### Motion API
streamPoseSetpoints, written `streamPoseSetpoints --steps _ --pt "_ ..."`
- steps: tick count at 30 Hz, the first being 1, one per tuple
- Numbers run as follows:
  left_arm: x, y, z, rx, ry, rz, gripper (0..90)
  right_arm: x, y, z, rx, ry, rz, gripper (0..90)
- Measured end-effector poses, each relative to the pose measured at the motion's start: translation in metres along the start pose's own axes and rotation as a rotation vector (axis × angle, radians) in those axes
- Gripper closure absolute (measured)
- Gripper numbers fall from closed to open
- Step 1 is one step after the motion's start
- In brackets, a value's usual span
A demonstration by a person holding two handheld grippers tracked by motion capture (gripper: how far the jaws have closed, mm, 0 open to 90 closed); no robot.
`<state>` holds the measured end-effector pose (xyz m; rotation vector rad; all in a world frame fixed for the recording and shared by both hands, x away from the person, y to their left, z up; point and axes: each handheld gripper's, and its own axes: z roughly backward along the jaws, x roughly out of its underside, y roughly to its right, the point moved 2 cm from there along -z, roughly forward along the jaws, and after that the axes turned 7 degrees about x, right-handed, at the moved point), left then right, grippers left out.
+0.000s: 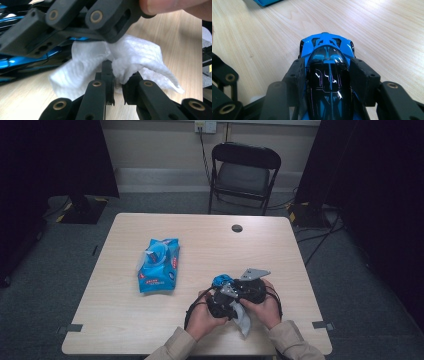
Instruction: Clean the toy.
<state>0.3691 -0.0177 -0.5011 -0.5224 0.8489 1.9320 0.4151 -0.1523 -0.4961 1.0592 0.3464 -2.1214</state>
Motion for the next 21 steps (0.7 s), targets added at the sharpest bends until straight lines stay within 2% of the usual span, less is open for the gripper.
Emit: streamPoseSetpoints --steps 3,11,14,21 --pt "0.003 -0.004 0.009 -0.017 -0.001 0.008 81.7 0.0 0.0 0.0 -0.001 0.001 0.001 47.9" --pt "0.017 -0.029 0.05 -0.099 0.025 0.057 81.8 0.0 0.0 0.0 0.001 0.005 0.0 47.9" --pt "0.021 -0.04 0.062 -0.132 0.045 0.087 81.9 0.0 0.0 0.0 0.001 0.005 0.0 47.9" --pt "0.025 -0.062 0.079 -0.198 0.081 0.147 81.9 0.001 0.0 0.0 -0.001 0.007 0.0 47.9"
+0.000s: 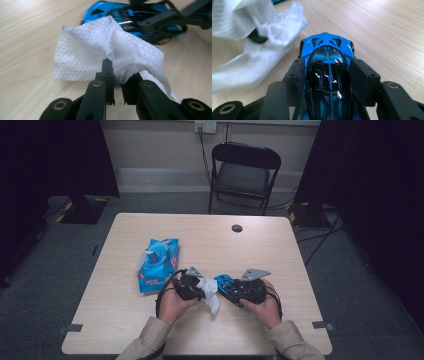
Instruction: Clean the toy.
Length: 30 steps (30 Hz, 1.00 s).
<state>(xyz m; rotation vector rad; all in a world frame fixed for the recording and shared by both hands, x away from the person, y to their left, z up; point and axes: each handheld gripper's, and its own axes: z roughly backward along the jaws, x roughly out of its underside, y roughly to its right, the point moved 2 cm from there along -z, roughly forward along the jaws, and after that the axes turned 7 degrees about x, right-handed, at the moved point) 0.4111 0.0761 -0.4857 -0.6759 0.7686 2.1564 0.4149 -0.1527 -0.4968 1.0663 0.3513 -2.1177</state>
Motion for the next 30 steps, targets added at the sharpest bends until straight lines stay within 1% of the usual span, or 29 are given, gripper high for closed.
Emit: streamPoseSetpoints --steps 2,3,5,6,9,11,13,14,17,18,20,28,30 --pt "0.001 -0.006 -0.001 -0.012 -0.002 0.025 81.9 0.0 0.0 0.0 0.001 0.002 -0.001 47.9" --pt "0.001 -0.009 -0.003 -0.011 -0.002 0.041 81.9 0.0 0.0 0.0 0.0 0.002 0.0 47.9" --pt "0.002 -0.011 -0.008 -0.021 -0.003 0.042 81.9 0.0 0.0 0.0 0.001 0.002 -0.001 47.9" --pt "0.001 -0.012 -0.009 -0.015 -0.014 0.044 81.9 0.0 0.0 0.0 0.0 0.003 -0.001 47.9" --pt "-0.001 -0.012 -0.016 -0.036 -0.01 0.041 81.9 0.0 0.0 0.0 0.001 0.004 0.0 47.9" --pt "-0.003 -0.011 -0.019 -0.038 -0.021 0.033 81.8 0.0 0.0 0.0 0.001 0.005 0.0 47.9" --pt "-0.004 -0.009 -0.023 -0.041 -0.016 0.027 81.8 0.001 0.0 0.0 0.0 0.006 -0.001 47.9" --pt "-0.005 -0.009 -0.024 -0.042 -0.025 0.019 81.8 0.001 0.0 0.0 -0.001 0.007 -0.001 47.9" --pt "-0.006 -0.007 -0.026 -0.037 -0.024 0.021 81.8 0.001 0.0 0.0 -0.001 0.01 -0.001 47.9" --pt "-0.007 -0.006 -0.027 -0.038 -0.034 0.01 81.8 0.001 0.0 0.0 0.0 0.01 0.0 47.9" --pt "-0.007 -0.004 -0.028 -0.034 -0.038 0.004 81.8 0.001 0.0 0.0 0.001 0.009 0.001 47.8" --pt "-0.007 0.003 -0.033 -0.022 -0.028 -0.005 81.9 0.001 0.0 0.0 -0.001 0.015 0.002 47.9" --pt "-0.007 0.006 -0.034 -0.016 -0.032 -0.01 81.9 0.001 0.0 0.0 0.0 0.014 0.003 47.8"
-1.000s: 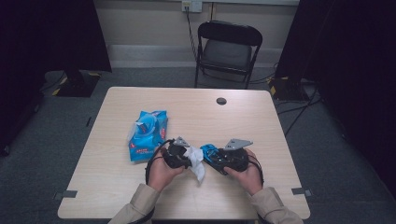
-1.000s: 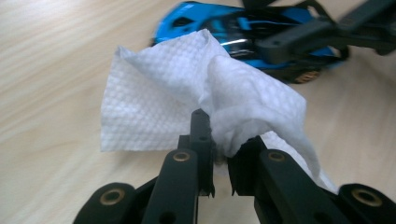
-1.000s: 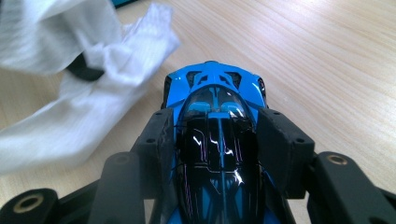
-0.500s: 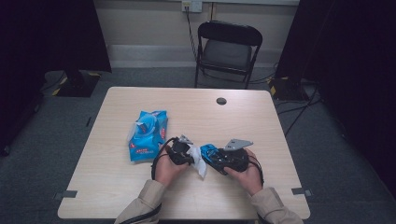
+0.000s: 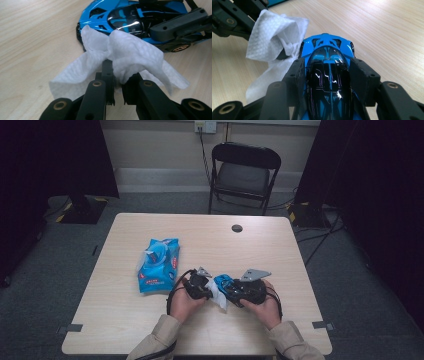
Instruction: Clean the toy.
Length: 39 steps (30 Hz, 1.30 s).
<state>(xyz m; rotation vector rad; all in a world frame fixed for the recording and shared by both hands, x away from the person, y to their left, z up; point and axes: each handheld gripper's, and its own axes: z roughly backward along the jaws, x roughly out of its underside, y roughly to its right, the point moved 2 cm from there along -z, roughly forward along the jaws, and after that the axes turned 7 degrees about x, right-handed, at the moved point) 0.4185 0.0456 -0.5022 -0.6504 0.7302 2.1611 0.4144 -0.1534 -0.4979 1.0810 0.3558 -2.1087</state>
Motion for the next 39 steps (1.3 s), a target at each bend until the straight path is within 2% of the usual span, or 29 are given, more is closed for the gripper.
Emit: streamPoseSetpoints --steps 7,12,16,26,39 --pt "-0.001 0.011 -0.005 0.014 -0.006 -0.025 81.9 0.0 0.0 0.0 -0.002 0.0 -0.002 47.9" --pt "-0.002 0.022 -0.011 0.05 -0.015 -0.047 82.0 0.0 0.0 0.0 -0.003 0.003 0.001 47.9" --pt "-0.004 0.031 -0.016 0.052 -0.023 -0.07 82.1 0.0 0.0 0.0 -0.003 0.002 0.001 47.8" --pt "-0.005 0.044 -0.021 0.065 -0.03 -0.097 82.1 0.0 0.001 0.0 -0.003 0.003 0.001 47.8" --pt "-0.005 0.054 -0.026 0.077 -0.028 -0.108 82.2 0.0 0.0 0.0 -0.003 0.002 0.001 47.8"
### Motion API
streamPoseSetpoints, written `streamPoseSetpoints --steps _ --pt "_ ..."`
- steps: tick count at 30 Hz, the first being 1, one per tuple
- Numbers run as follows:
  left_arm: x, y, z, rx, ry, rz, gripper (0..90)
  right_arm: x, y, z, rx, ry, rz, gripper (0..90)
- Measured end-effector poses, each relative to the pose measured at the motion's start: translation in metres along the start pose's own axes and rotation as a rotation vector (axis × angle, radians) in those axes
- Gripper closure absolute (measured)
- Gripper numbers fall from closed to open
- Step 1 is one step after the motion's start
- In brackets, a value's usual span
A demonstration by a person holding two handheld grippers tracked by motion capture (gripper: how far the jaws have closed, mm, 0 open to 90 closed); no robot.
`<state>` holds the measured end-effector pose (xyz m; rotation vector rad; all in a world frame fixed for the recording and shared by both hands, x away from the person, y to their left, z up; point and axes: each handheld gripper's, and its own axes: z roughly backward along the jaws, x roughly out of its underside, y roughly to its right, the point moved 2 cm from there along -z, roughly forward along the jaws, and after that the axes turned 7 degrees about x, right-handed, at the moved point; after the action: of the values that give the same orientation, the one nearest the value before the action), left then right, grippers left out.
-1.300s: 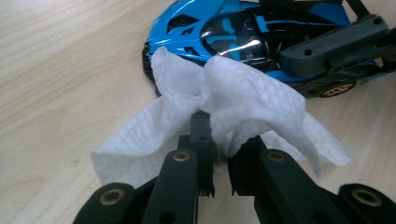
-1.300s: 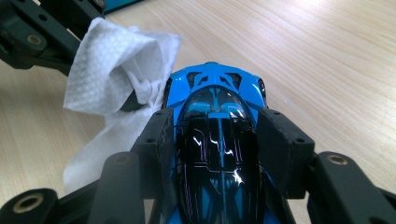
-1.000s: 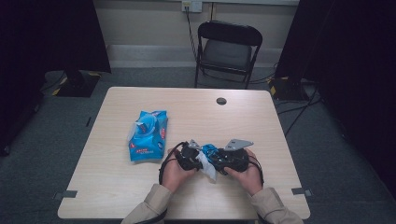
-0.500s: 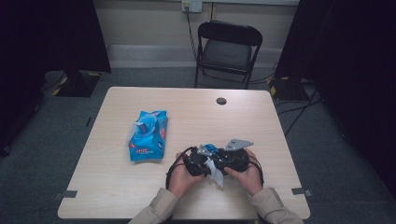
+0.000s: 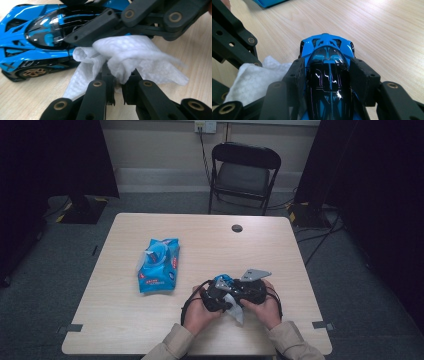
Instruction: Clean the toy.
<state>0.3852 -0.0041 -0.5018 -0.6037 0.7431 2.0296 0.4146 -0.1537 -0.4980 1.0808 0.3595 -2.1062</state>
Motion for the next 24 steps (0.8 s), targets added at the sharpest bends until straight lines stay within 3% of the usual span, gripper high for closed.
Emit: streamPoseSetpoints --steps 4,14,24 --pt "0.0 0.003 -0.002 0.024 0.002 -0.002 82.3 0.0 0.0 0.0 0.0 0.001 0.001 47.9" --pt "-0.002 0.012 -0.008 0.041 -0.005 -0.029 82.3 0.0 0.0 0.0 0.0 0.002 0.002 47.8" --pt "-0.002 0.018 -0.011 0.059 0.005 -0.028 82.3 0.0 0.0 0.0 0.0 0.003 0.003 47.8"
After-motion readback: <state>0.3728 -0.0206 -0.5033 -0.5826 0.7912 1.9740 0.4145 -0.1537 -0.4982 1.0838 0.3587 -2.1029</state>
